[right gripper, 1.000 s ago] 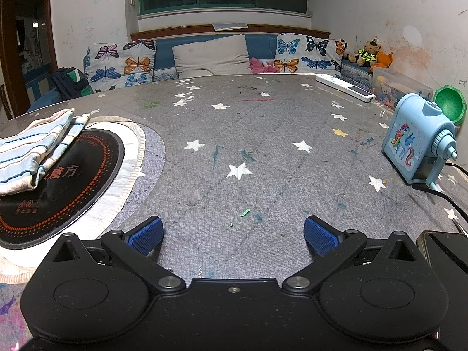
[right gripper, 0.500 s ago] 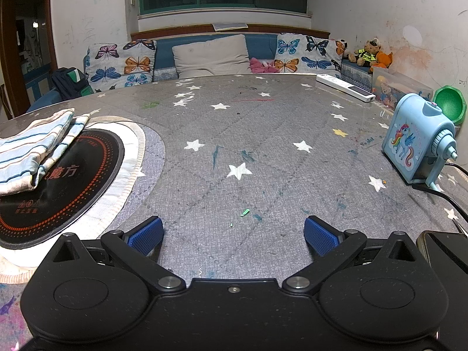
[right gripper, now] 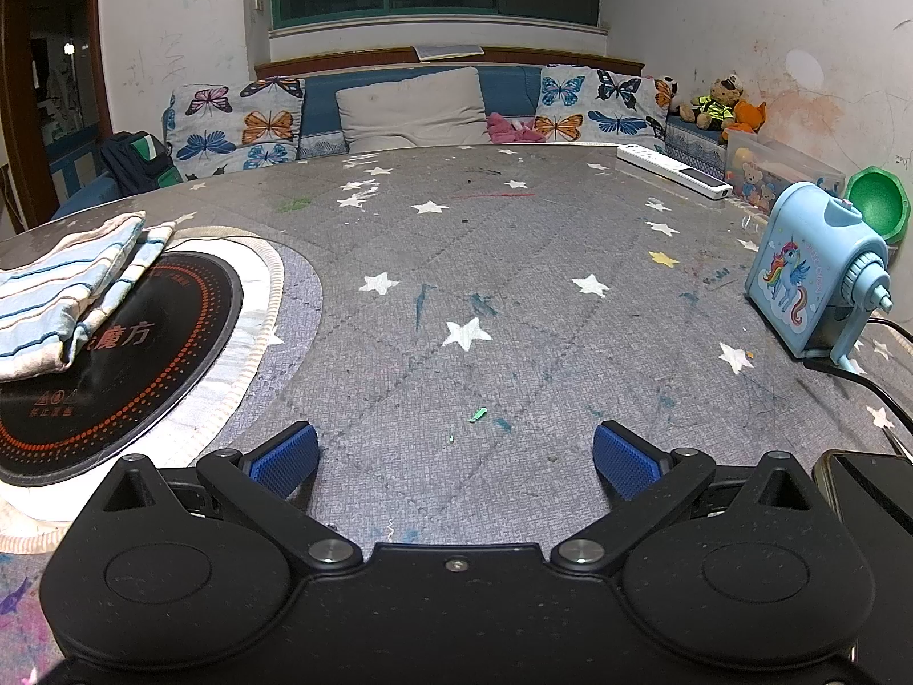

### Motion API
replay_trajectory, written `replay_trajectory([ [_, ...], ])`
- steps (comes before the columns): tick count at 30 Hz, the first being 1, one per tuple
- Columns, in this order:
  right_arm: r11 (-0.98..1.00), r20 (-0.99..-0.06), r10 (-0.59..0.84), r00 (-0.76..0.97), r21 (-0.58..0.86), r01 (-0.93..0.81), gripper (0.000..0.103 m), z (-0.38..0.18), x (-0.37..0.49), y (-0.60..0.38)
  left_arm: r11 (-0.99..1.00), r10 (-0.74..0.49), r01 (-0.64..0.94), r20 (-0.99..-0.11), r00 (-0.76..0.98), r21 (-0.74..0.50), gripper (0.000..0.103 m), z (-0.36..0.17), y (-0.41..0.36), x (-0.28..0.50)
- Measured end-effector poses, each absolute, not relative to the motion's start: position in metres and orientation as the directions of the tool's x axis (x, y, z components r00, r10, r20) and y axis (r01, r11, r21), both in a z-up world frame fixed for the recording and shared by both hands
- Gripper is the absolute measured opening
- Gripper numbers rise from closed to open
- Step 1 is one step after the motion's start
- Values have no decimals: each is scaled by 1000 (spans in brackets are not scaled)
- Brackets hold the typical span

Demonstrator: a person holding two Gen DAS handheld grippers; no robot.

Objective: Fold clothes

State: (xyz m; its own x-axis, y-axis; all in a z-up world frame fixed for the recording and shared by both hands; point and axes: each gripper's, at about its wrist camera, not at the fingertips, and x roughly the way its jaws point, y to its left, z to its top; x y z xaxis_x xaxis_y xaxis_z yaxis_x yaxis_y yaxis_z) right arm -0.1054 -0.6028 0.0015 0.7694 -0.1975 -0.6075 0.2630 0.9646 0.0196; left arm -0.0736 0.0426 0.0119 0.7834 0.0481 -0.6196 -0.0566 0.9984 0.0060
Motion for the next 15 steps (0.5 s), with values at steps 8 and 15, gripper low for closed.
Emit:
replay_trajectory([
  [8,965,-608,-198,769,19,263,103,2,-105,-603,998,48,-57,-619,784,6,102,12,43,-74],
  [15,962,-608,-205,767,17,271,103,2,-102,-605,998,47,-56,-620,783,5,102,12,43,-74],
])
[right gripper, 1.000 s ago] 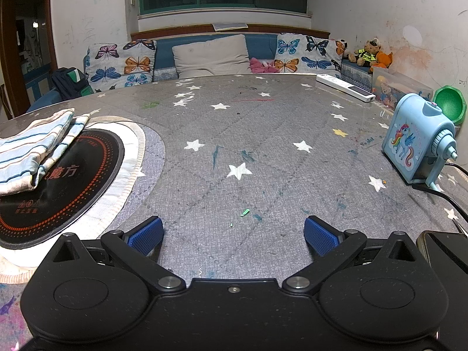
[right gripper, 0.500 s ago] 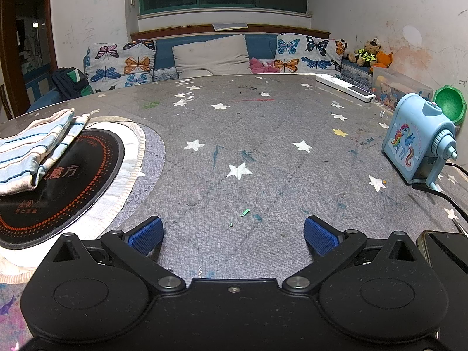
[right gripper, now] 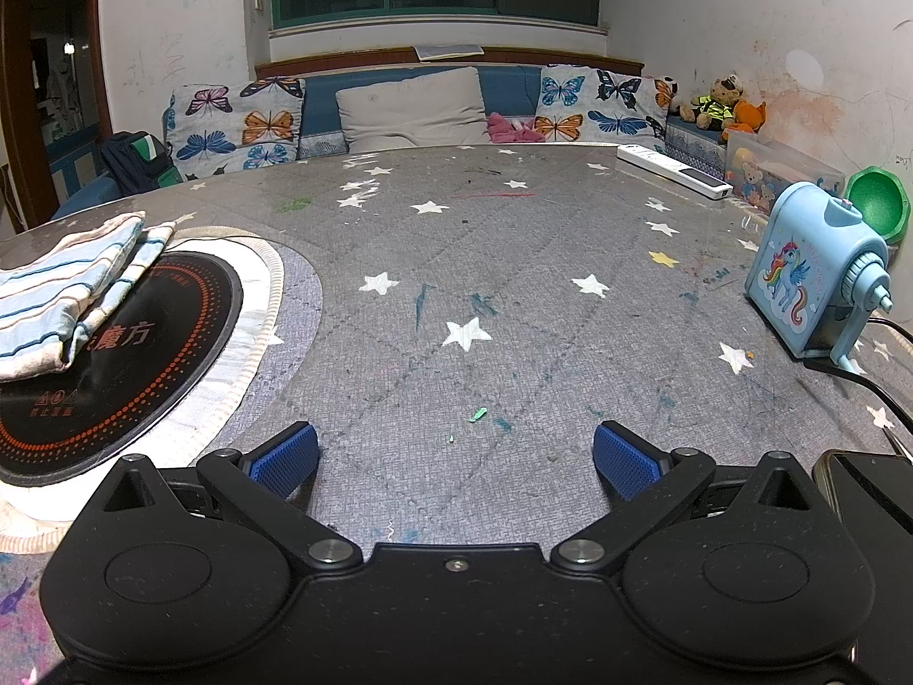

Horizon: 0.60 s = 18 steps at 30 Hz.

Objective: Fold clothes

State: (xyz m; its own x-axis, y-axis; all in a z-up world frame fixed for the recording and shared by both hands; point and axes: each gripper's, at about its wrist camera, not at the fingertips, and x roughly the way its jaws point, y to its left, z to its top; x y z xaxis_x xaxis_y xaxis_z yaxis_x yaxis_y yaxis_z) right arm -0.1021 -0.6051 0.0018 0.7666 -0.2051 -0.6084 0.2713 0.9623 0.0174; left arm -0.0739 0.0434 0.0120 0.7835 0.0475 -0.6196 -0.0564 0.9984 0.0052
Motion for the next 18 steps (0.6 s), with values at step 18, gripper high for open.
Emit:
replay_trajectory([
  [18,933,-613,-275,741,16,360,103,4,-70,-632,998,47,-57,-619,784,4,102,12,43,-74],
])
